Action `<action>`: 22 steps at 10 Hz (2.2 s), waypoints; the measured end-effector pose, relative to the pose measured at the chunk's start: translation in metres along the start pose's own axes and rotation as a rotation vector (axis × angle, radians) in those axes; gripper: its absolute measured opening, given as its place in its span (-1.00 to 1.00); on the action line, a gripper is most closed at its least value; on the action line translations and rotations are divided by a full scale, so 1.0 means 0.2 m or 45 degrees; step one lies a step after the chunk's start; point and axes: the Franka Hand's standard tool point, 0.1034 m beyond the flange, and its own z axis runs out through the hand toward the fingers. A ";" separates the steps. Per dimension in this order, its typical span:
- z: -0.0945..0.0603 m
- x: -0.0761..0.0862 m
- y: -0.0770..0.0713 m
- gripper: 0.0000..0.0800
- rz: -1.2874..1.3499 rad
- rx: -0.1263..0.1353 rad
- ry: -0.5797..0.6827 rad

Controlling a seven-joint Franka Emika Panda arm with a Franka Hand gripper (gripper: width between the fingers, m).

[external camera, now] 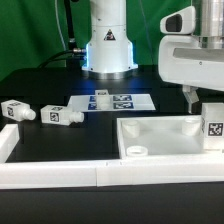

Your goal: Assemble one leg

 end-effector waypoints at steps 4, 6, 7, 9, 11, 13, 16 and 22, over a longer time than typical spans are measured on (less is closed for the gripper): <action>0.00 0.04 0.02 0.62 -0.569 -0.030 0.019; 0.00 0.04 0.02 0.38 -0.553 -0.030 0.019; 0.00 0.04 0.02 0.38 -0.507 -0.029 0.019; 0.00 0.04 0.02 -0.29 -0.295 -0.025 0.020; 0.00 0.03 0.02 -0.29 -0.130 -0.024 0.020; 0.00 0.02 0.02 -0.29 0.228 -0.028 0.017; 0.01 0.03 0.01 -0.29 0.917 0.012 -0.014; 0.04 0.00 0.01 0.54 0.821 0.015 -0.019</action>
Offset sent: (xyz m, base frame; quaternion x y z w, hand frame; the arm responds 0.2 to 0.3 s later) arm 0.0000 0.0000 0.0000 0.0000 0.0000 -0.0650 0.9979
